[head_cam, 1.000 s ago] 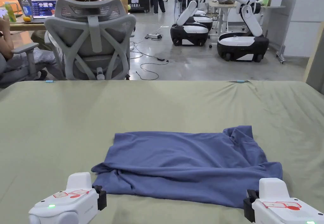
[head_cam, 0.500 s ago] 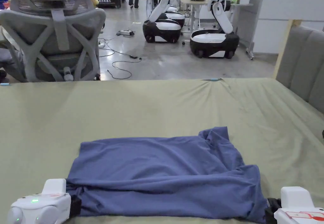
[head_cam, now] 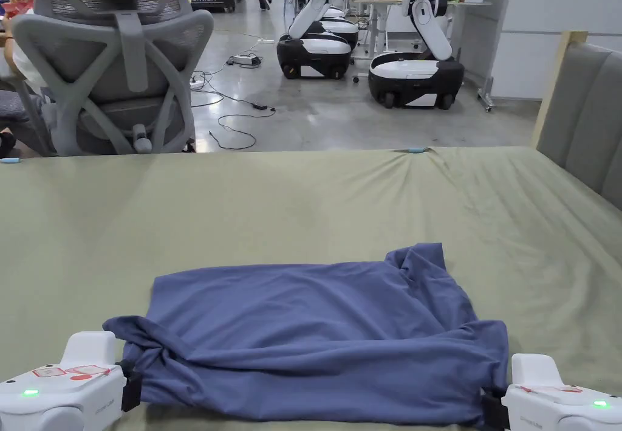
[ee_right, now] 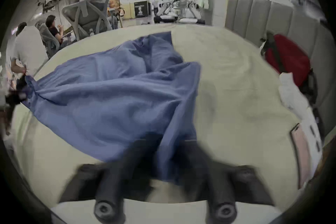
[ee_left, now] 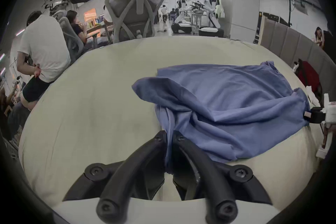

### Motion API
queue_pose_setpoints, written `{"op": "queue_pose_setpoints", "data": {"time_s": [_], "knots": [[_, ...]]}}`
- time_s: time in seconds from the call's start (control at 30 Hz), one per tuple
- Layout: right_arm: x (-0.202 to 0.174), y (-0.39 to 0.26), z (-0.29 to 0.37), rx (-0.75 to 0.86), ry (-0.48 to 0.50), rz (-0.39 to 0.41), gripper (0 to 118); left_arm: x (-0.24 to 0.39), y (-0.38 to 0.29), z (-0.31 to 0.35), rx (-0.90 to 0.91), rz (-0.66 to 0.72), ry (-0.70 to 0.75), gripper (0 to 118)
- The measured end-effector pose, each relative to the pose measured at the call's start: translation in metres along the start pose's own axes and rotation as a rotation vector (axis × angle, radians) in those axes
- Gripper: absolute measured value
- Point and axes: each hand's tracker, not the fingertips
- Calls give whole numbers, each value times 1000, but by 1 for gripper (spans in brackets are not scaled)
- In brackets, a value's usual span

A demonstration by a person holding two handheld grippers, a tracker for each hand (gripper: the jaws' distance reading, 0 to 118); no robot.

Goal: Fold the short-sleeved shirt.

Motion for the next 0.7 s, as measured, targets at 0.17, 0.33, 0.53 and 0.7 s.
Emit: {"op": "queue_pose_setpoints", "data": {"time_s": [0.17,0.33,0.53,0.7], "knots": [[2,-1,44,76,0,21,4,-13,-7,26,2,44,-16,3],[-9,1,120,153,27,30,4,-25,-10,85,84,98,-46,3],[-23,-21,134,114,-42,140,4,-34,-51,110,24,126,-38,3],[-27,-53,91,12,-87,169,22,-26,-95,92,-39,189,-6,29]]}}
